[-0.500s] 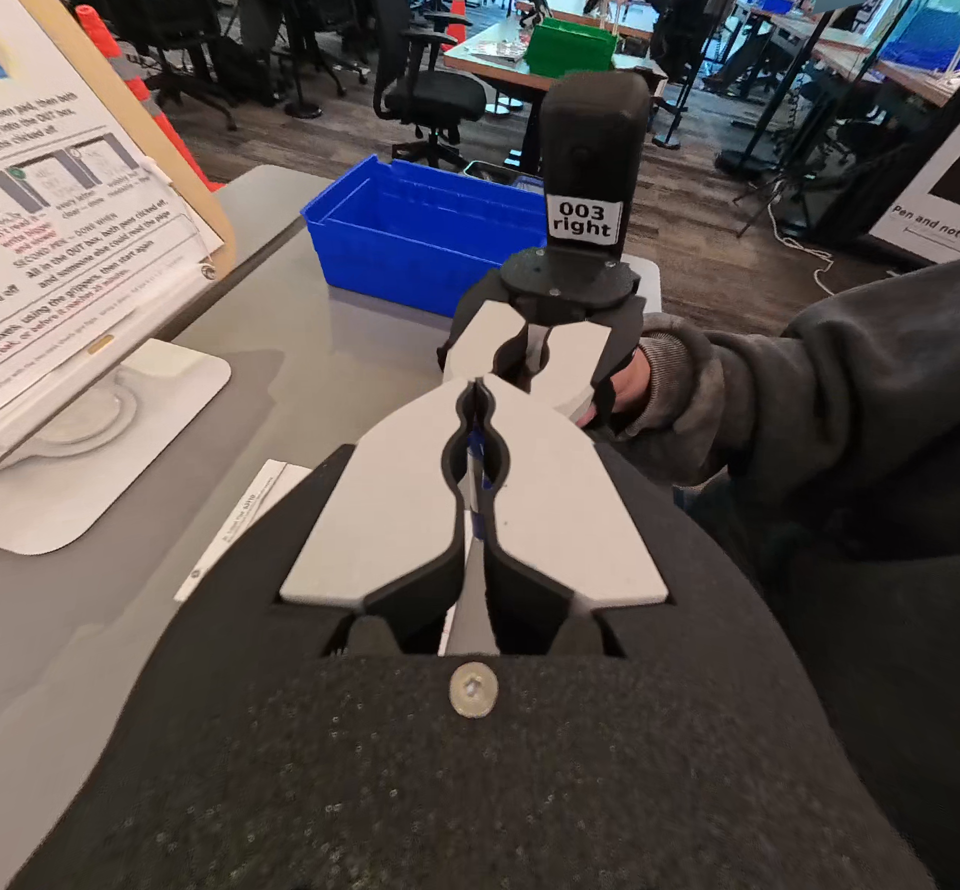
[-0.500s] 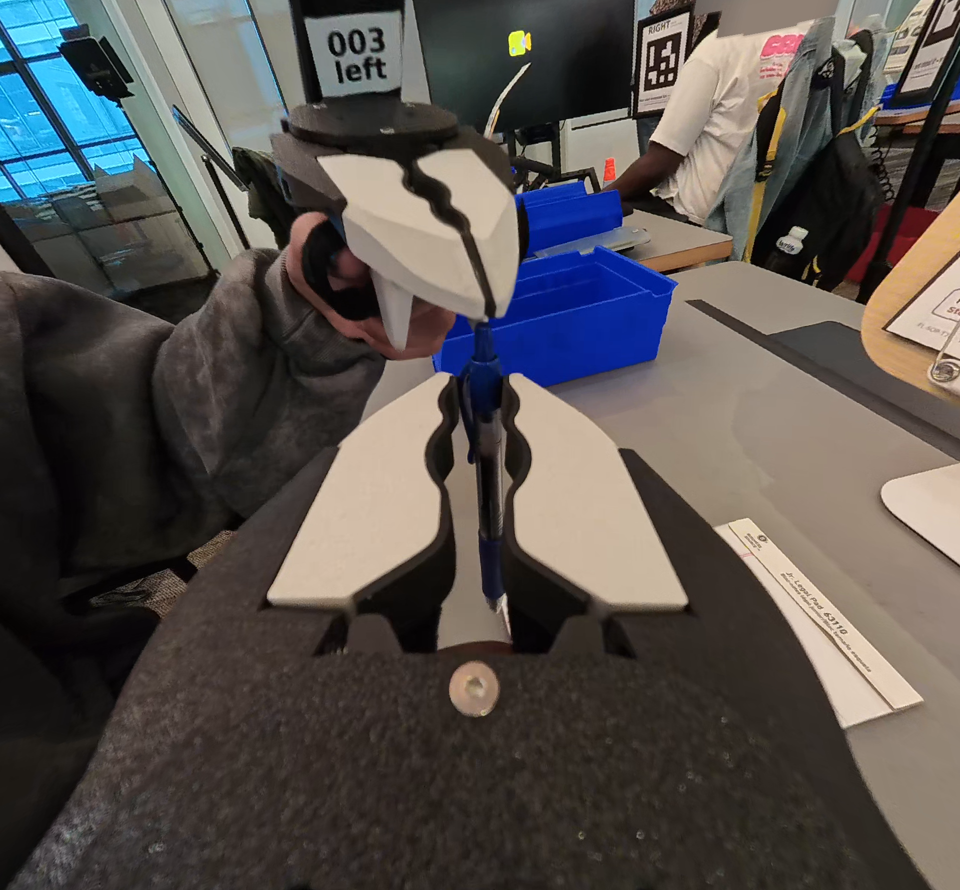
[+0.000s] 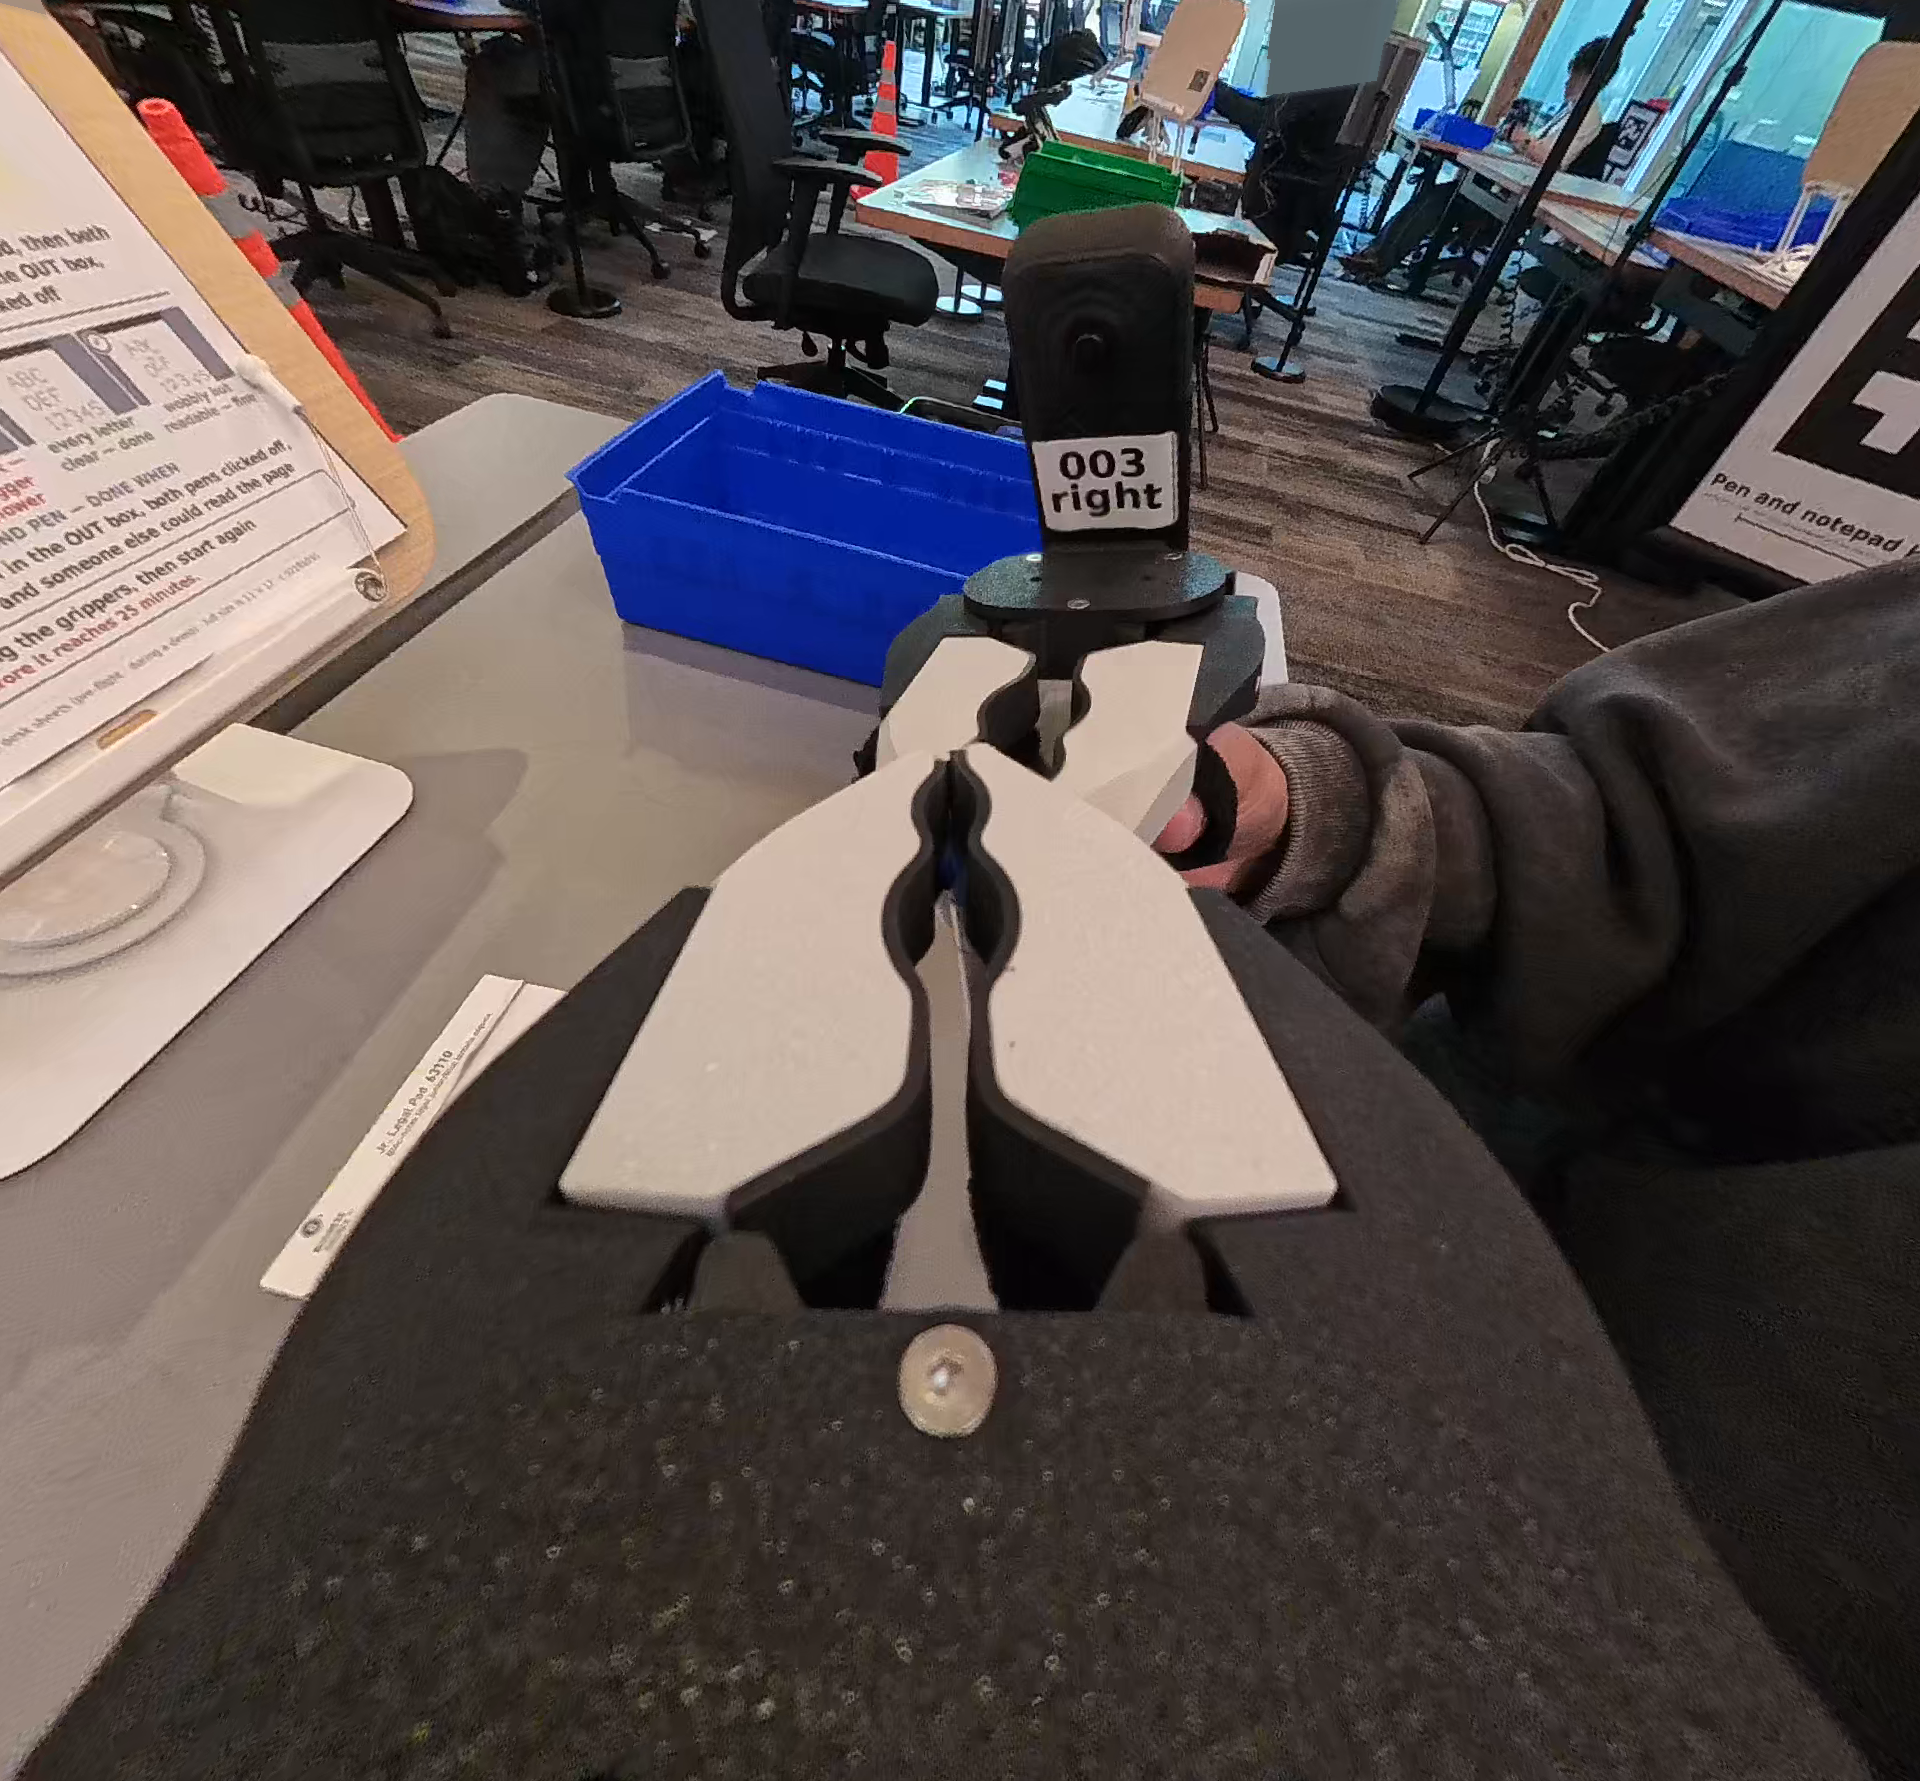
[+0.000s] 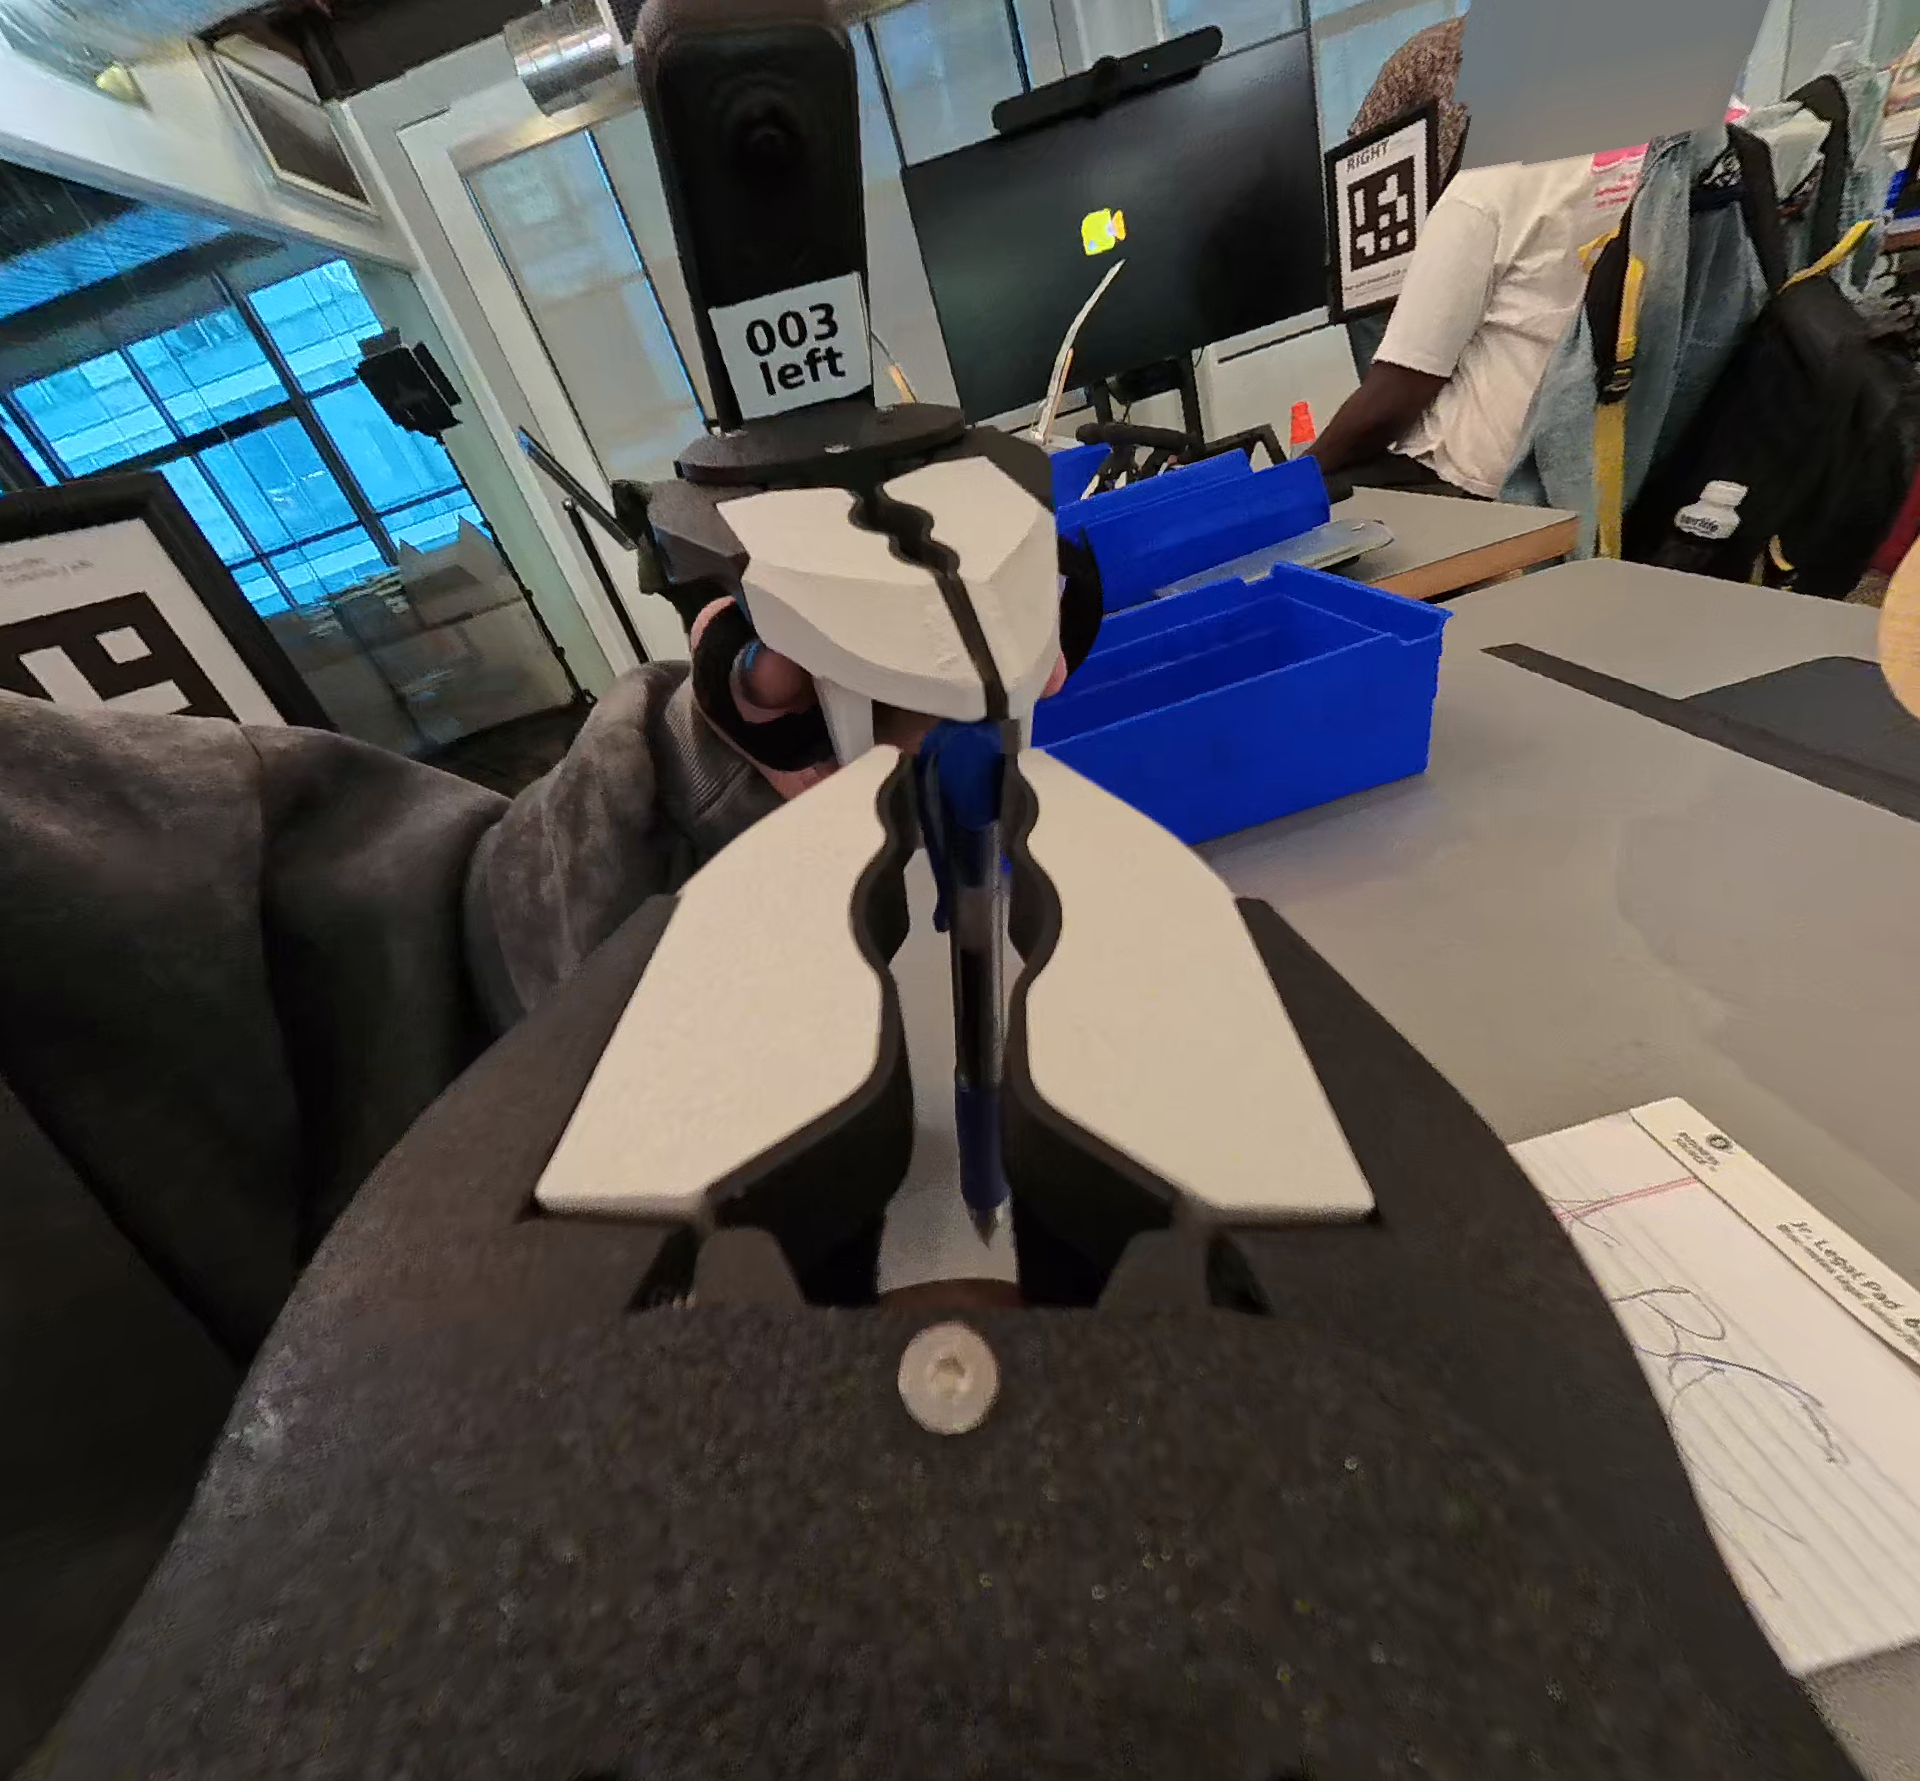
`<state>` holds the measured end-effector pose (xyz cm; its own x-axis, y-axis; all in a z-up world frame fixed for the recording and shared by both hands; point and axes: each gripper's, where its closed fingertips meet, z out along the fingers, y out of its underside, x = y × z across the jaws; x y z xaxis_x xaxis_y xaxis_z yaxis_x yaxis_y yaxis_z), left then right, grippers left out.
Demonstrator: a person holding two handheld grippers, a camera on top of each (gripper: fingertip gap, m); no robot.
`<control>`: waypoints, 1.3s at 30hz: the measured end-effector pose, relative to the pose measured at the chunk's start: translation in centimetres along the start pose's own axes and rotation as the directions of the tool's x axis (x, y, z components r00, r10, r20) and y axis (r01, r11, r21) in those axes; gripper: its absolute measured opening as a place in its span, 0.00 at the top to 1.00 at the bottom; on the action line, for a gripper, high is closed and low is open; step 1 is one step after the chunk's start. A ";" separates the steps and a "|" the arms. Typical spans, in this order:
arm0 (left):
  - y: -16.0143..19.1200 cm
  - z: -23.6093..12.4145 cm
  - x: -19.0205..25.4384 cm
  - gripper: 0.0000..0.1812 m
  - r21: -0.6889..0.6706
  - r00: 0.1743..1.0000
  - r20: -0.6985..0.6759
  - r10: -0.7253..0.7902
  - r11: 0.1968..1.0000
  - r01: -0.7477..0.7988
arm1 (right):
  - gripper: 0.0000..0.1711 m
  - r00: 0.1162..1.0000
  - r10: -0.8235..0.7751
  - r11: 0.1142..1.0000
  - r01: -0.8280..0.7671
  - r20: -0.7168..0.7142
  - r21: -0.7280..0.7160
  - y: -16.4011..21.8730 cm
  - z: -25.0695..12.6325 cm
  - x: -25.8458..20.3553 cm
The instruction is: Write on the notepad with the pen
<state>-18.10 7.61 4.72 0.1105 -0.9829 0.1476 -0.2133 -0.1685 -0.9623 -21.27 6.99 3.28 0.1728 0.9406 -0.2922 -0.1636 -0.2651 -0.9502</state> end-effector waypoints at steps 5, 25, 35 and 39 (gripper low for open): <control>0.3 0.3 0.2 1.00 0.015 0.999 -0.018 -0.032 0.999 0.032 | 0.91 1.000 0.008 1.000 -0.009 0.000 0.023 0.0 -0.2 -0.1; 14.2 -10.5 1.0 0.58 0.268 0.716 0.601 -0.354 0.934 0.237 | 0.91 0.948 -0.224 0.974 0.228 -0.227 -0.012 0.0 -1.4 0.3; 15.6 -12.0 2.1 0.61 0.237 0.723 0.617 -0.309 0.950 0.204 | 0.91 0.927 -0.152 0.986 0.168 -0.342 0.017 1.9 0.5 2.0; 15.9 -11.6 2.2 0.61 0.199 0.729 0.629 -0.270 0.962 0.185 | 0.91 0.887 -0.158 0.981 0.192 -0.434 0.035 3.1 1.1 4.0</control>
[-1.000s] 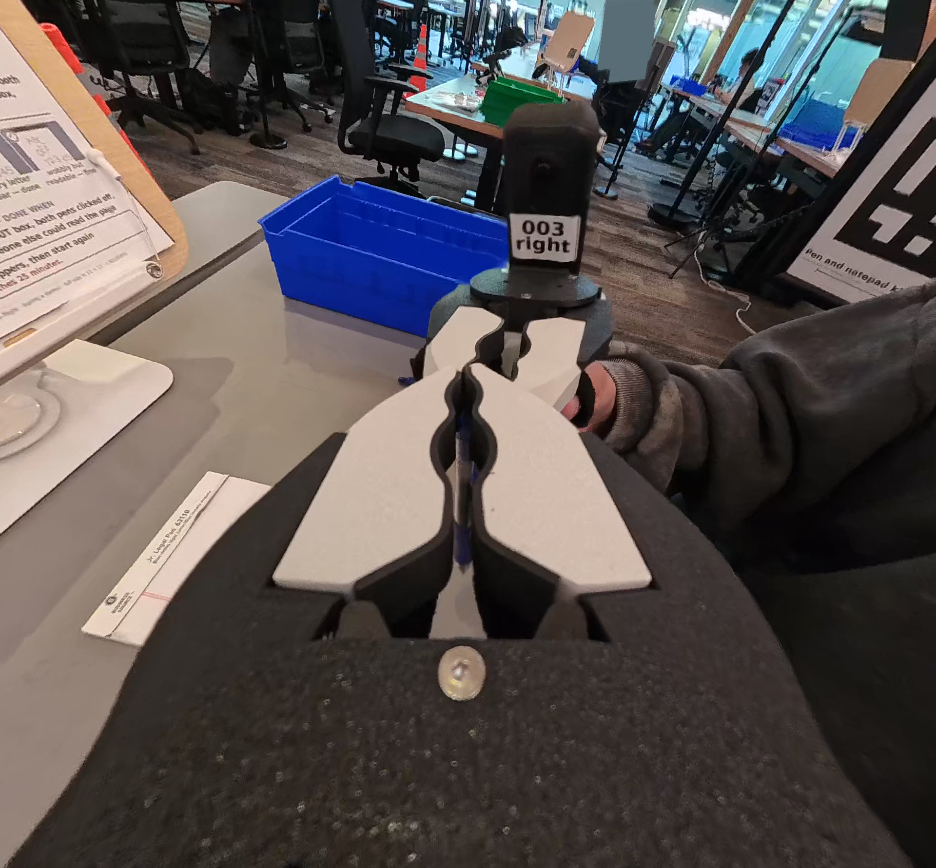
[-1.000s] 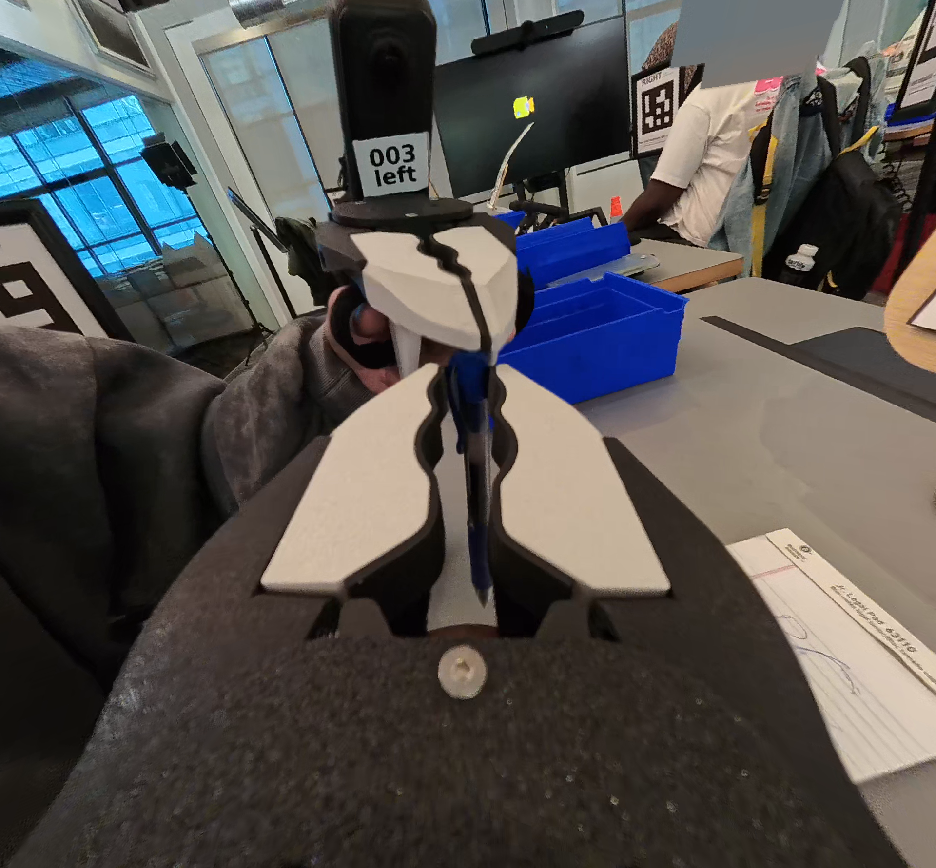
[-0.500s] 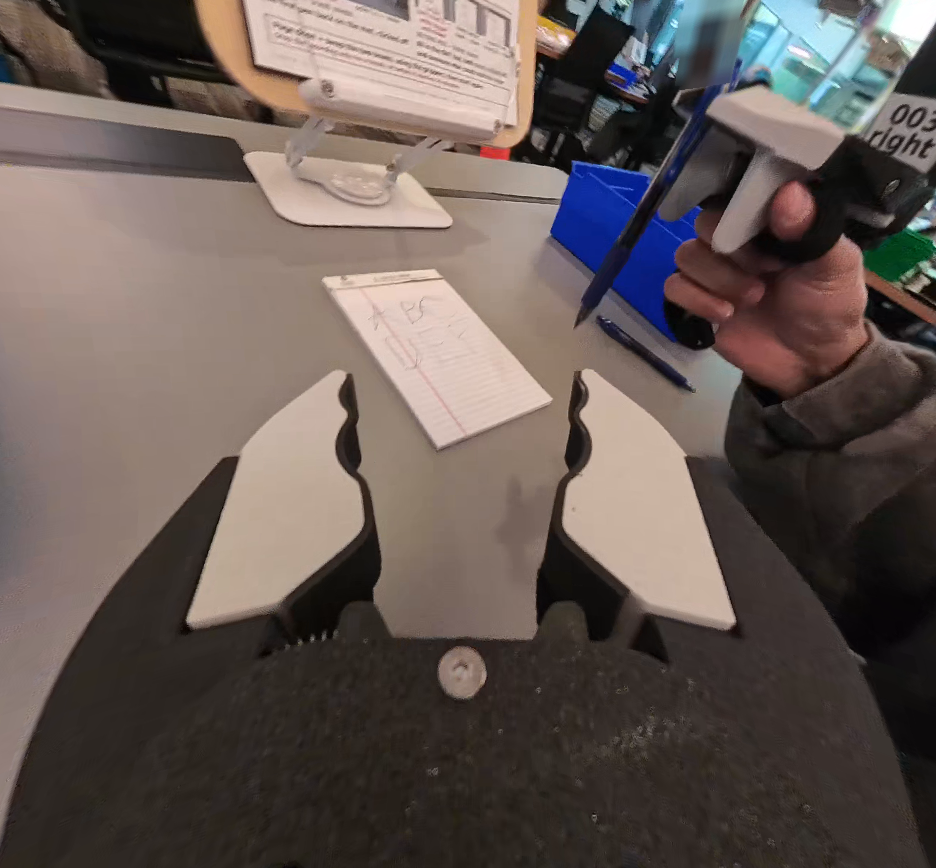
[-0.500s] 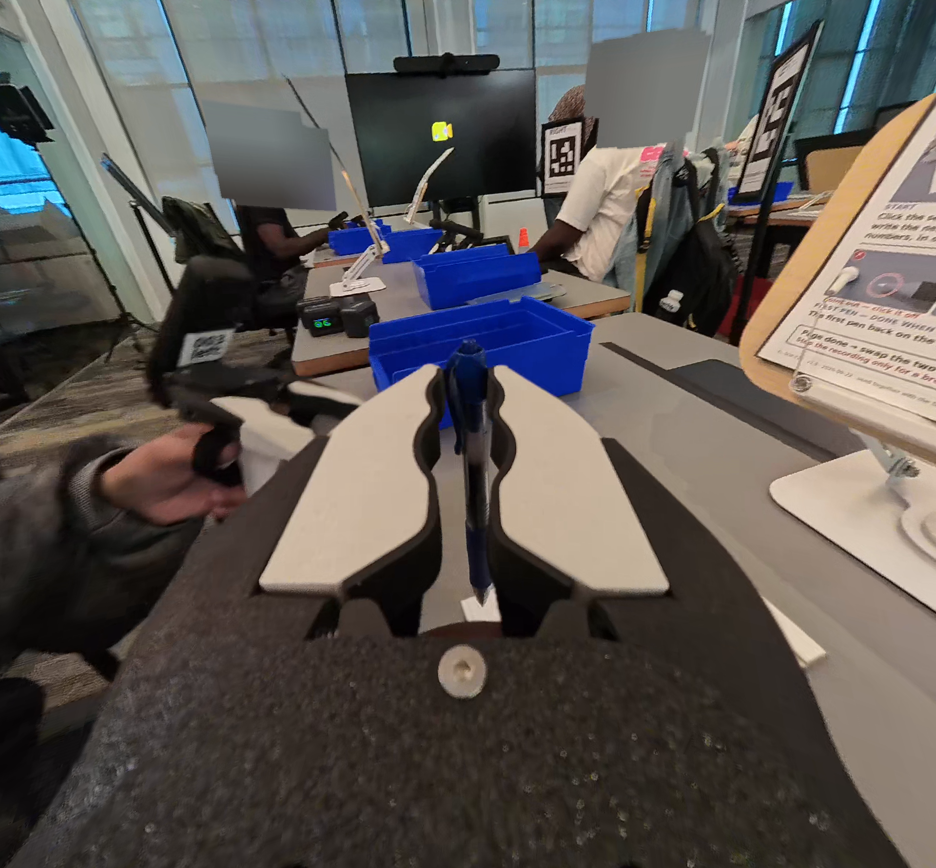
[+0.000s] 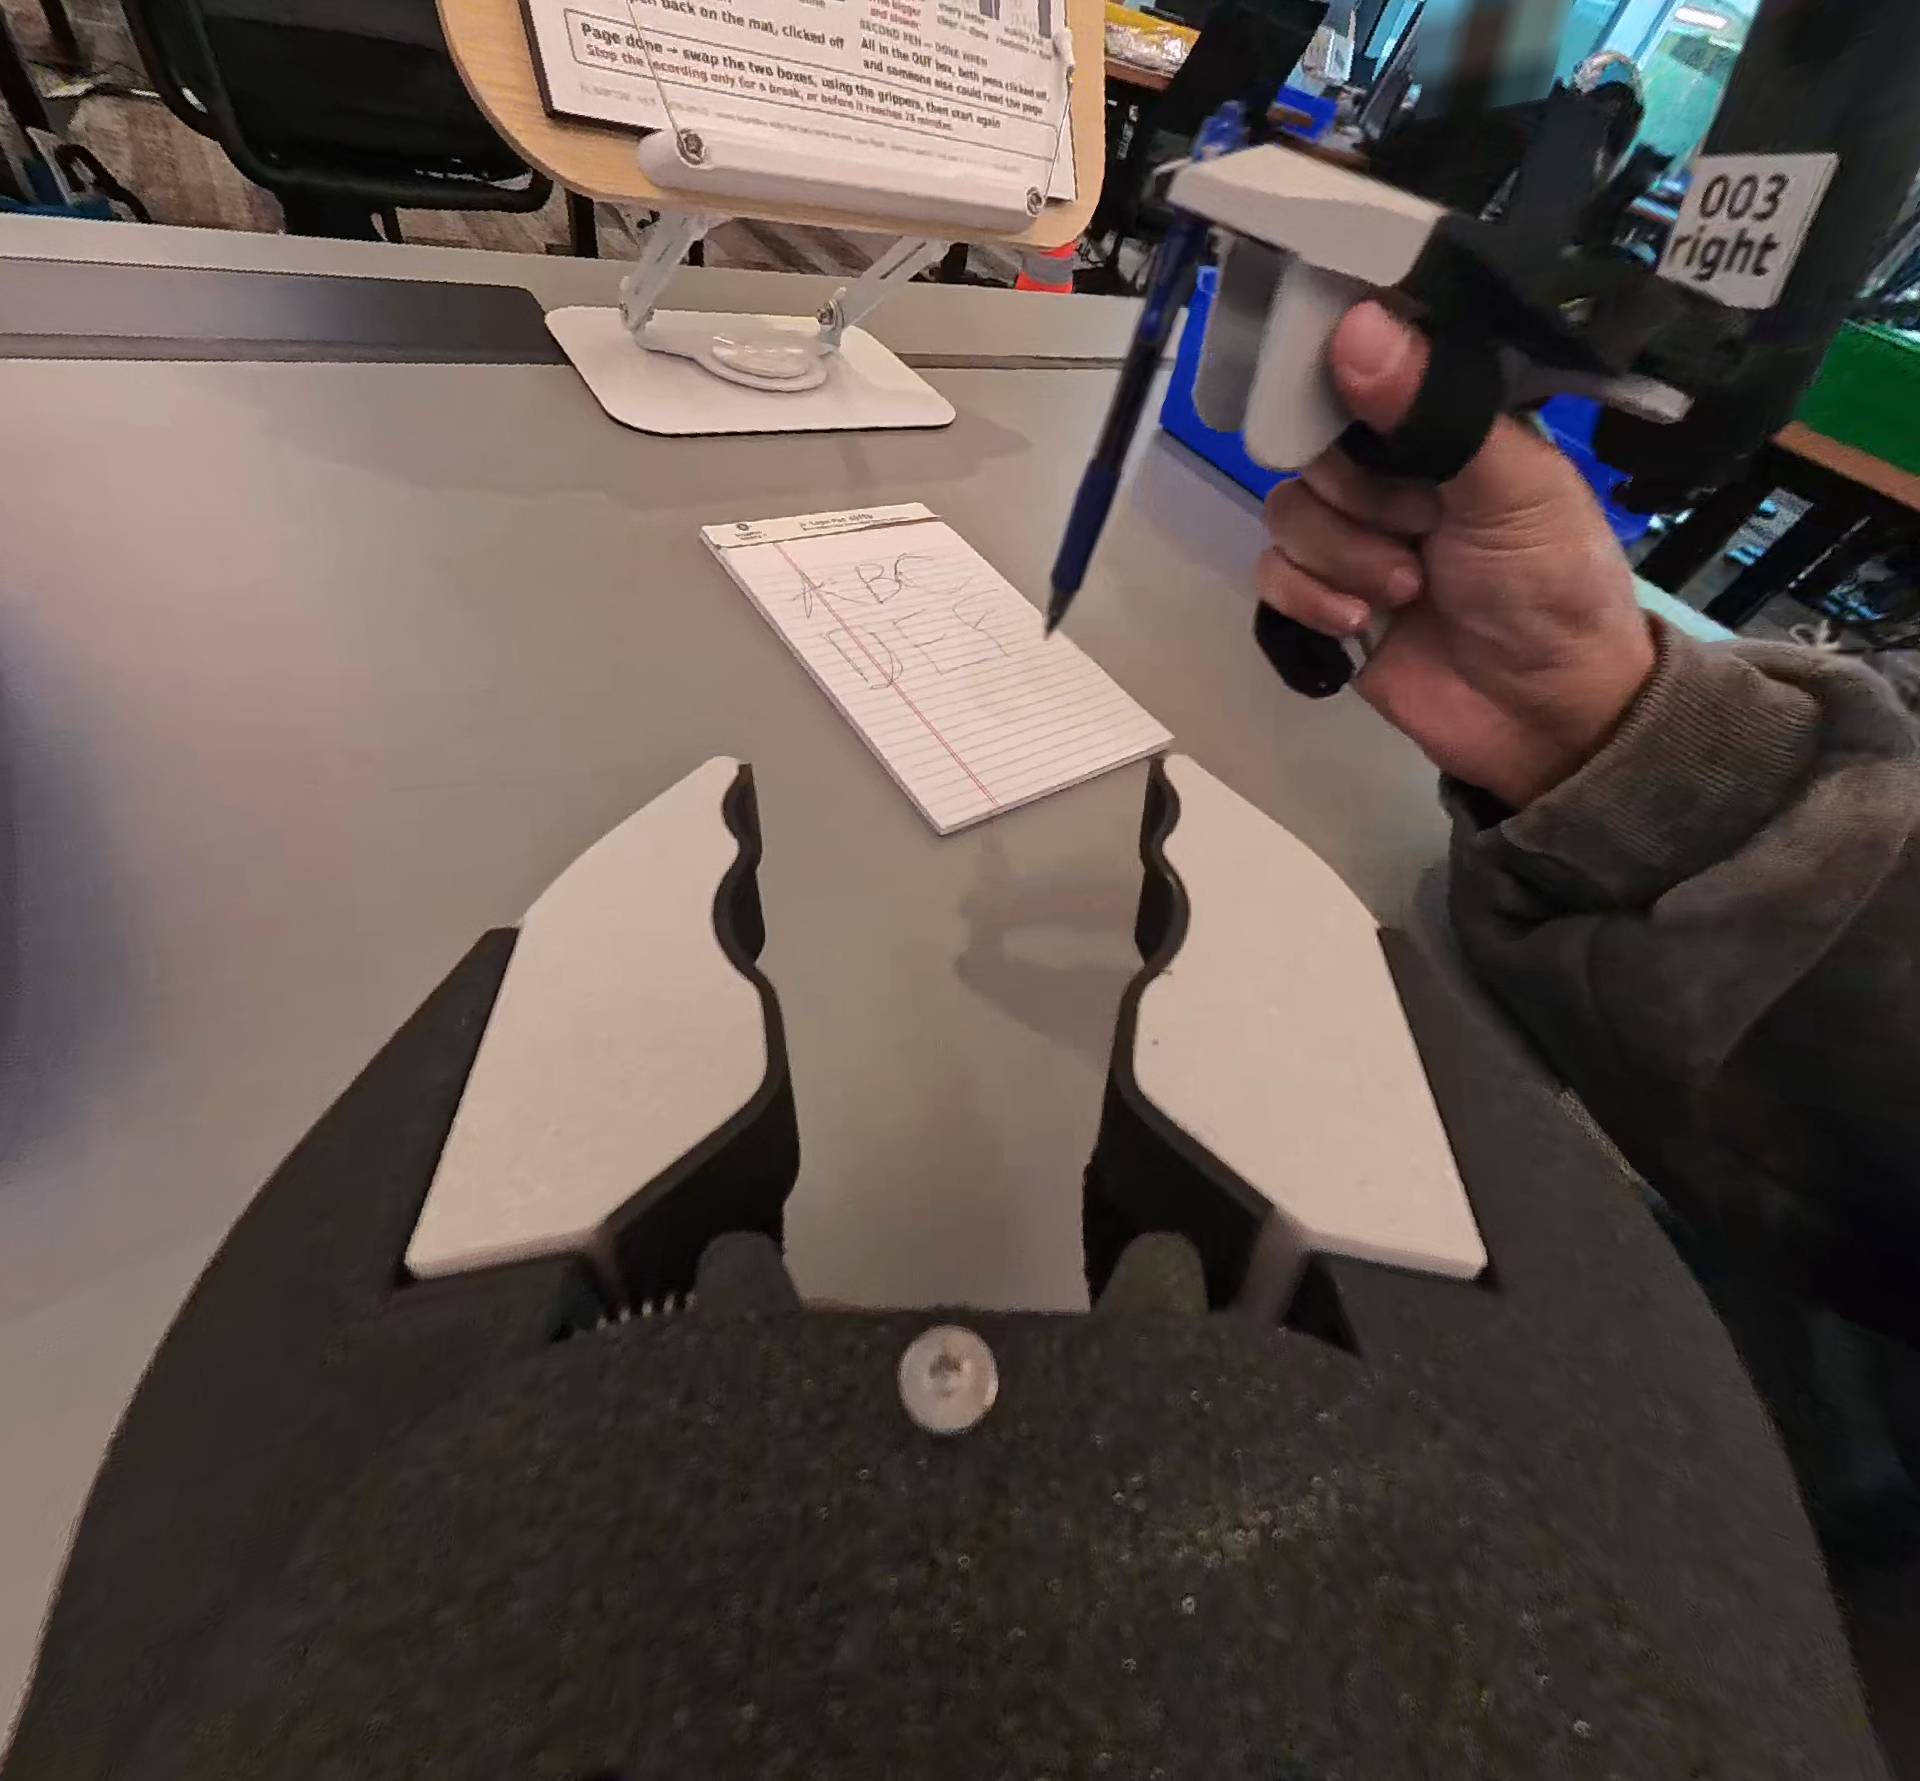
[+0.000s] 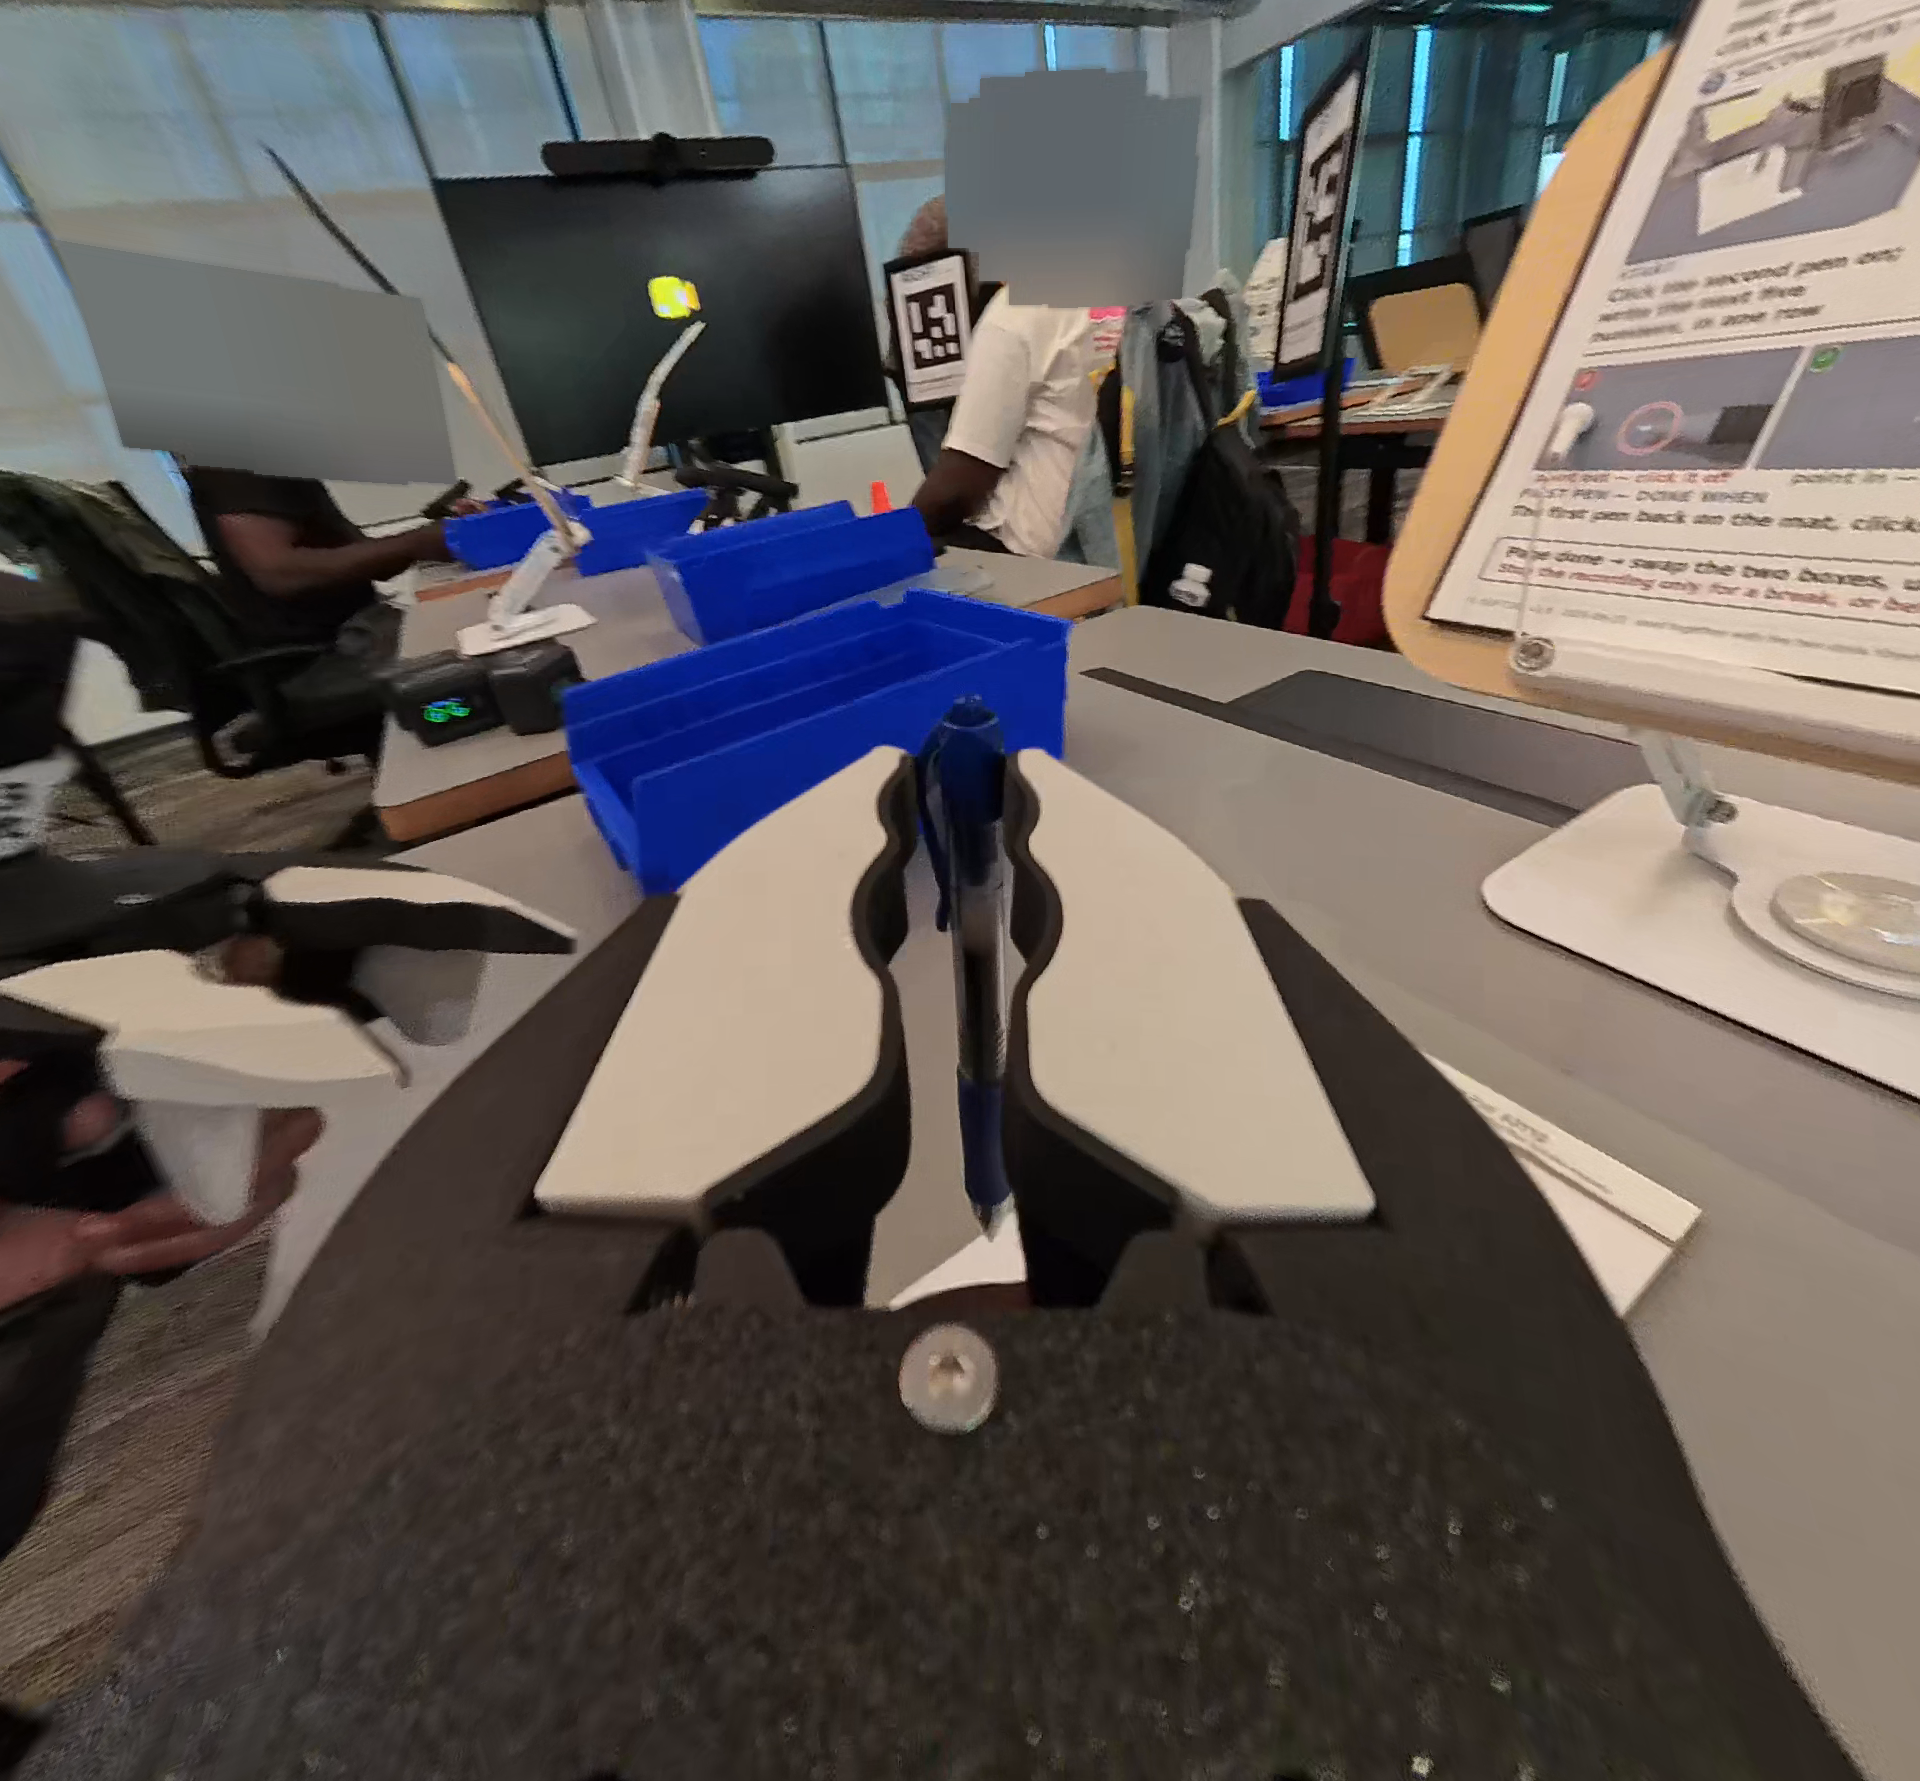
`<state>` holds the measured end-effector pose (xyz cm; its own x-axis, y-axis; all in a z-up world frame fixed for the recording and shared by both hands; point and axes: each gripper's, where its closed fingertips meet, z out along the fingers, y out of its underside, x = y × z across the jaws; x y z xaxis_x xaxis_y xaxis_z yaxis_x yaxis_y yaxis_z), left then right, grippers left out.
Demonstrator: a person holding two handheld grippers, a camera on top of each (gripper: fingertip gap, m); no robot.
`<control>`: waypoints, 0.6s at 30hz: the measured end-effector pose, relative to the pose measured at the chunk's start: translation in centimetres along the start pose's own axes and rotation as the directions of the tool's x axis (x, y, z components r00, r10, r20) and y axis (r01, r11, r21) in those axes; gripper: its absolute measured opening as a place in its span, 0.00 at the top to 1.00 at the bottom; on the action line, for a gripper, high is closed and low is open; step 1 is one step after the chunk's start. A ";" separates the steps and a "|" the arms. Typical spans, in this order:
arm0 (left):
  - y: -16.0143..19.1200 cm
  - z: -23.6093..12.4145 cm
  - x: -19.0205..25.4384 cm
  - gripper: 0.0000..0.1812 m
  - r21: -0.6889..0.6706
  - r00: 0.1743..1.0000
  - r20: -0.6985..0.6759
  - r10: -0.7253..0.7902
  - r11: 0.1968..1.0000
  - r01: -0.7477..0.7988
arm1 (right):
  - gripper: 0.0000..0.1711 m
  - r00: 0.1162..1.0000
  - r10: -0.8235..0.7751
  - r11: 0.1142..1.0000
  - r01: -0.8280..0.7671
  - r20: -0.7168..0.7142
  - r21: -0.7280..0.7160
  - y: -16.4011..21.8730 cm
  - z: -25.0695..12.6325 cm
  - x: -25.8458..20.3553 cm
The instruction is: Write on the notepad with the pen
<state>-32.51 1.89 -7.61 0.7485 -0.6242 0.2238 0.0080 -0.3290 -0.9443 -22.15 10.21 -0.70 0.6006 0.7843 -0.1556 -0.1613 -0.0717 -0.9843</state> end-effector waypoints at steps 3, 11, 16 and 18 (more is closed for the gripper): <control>0.2 0.2 0.2 0.61 -0.010 1.000 -0.022 -0.009 1.000 0.009 | 0.91 0.997 -0.012 1.000 0.011 -0.074 -0.019 1.3 1.2 1.4; 0.7 0.4 0.4 0.62 -0.037 0.997 -0.072 -0.037 0.999 0.034 | 0.91 0.983 0.048 0.994 -0.064 -0.177 -0.087 4.6 4.1 3.4; 0.9 0.3 0.9 0.62 -0.051 0.995 -0.096 -0.038 0.998 0.033 | 0.91 0.980 0.033 0.992 -0.056 -0.194 -0.113 5.5 5.0 3.6; 0.9 0.2 0.9 0.62 -0.045 0.995 -0.096 -0.032 0.999 0.028 | 0.91 0.980 0.026 0.993 -0.048 -0.196 -0.112 5.7 5.2 3.6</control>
<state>-31.67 1.21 -8.29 0.6807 -0.6784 0.2764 -0.0009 -0.3781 -0.9258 -24.97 15.80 -6.38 0.7382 0.6460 -0.1940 -0.1017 -0.1778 -0.9788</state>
